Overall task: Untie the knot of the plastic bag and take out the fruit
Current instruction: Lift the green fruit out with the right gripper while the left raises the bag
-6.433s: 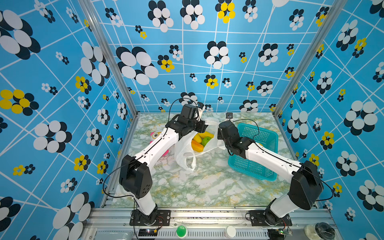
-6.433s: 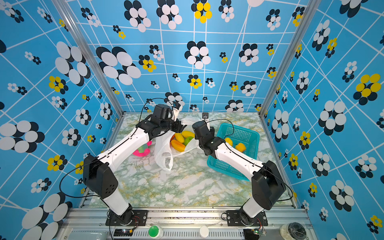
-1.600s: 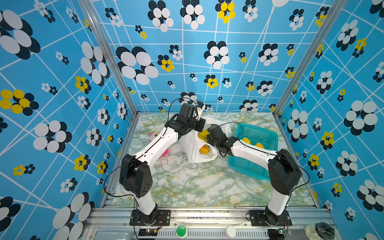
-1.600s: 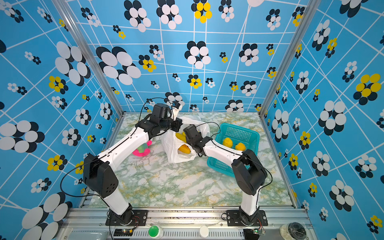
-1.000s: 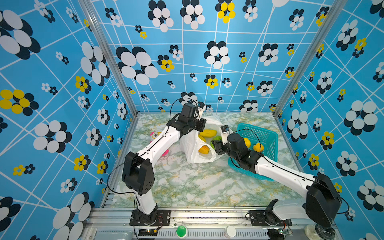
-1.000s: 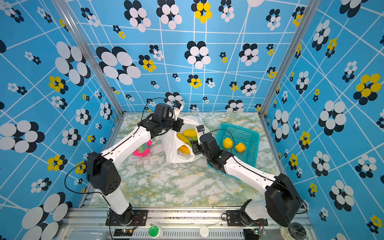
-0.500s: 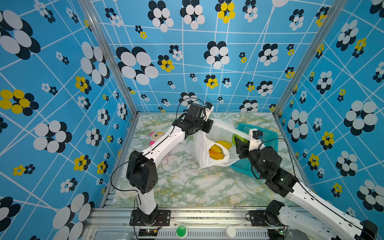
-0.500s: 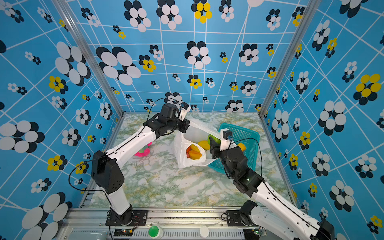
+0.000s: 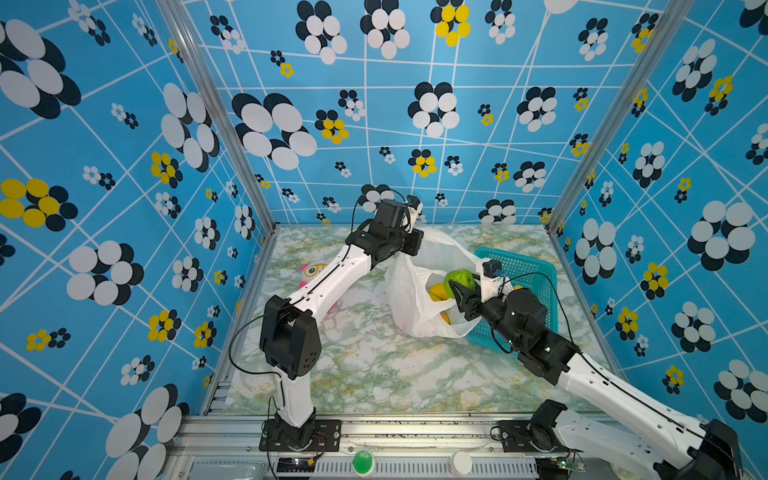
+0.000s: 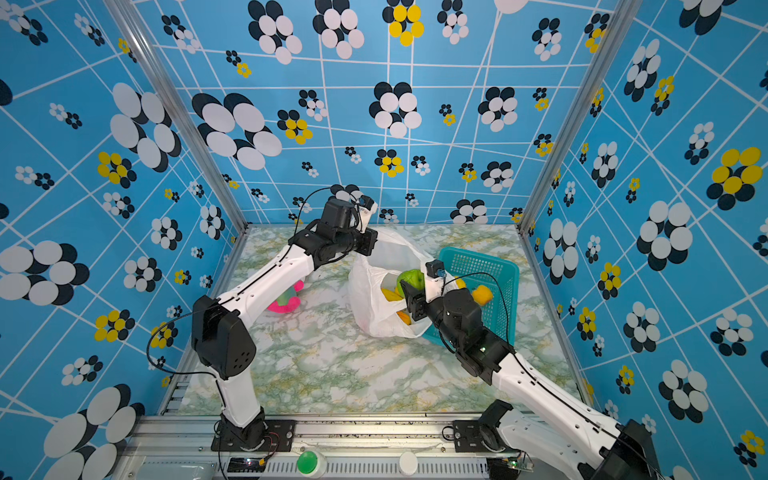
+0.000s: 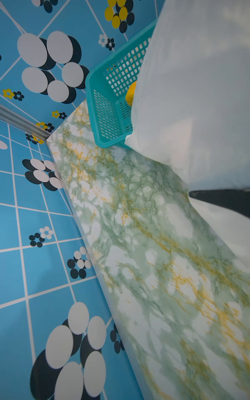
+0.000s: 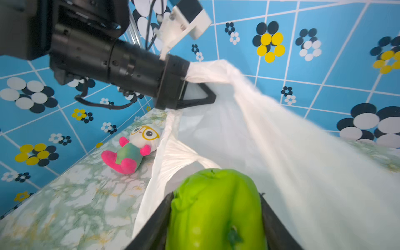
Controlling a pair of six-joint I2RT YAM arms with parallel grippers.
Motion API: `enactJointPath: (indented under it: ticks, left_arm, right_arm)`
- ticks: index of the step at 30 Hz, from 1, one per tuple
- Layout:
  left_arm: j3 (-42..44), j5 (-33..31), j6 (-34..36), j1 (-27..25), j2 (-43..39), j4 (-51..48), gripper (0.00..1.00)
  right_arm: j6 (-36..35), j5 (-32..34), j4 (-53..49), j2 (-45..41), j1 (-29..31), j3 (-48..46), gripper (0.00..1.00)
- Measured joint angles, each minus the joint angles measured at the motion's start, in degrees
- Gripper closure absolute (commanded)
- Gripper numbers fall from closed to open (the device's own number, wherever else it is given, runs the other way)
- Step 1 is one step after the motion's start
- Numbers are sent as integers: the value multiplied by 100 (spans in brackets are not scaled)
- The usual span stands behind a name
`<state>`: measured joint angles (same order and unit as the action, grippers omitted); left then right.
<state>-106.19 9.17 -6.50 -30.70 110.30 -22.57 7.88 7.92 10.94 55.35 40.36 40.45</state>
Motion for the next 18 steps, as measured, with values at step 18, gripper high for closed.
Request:
enactJointPath:
  ticks: [18]
  left_arm:
    - [-4741, -1104, 177, 286, 2188, -2031, 100]
  right_arm:
    - [48, -848, 177, 905, 0, 387, 92]
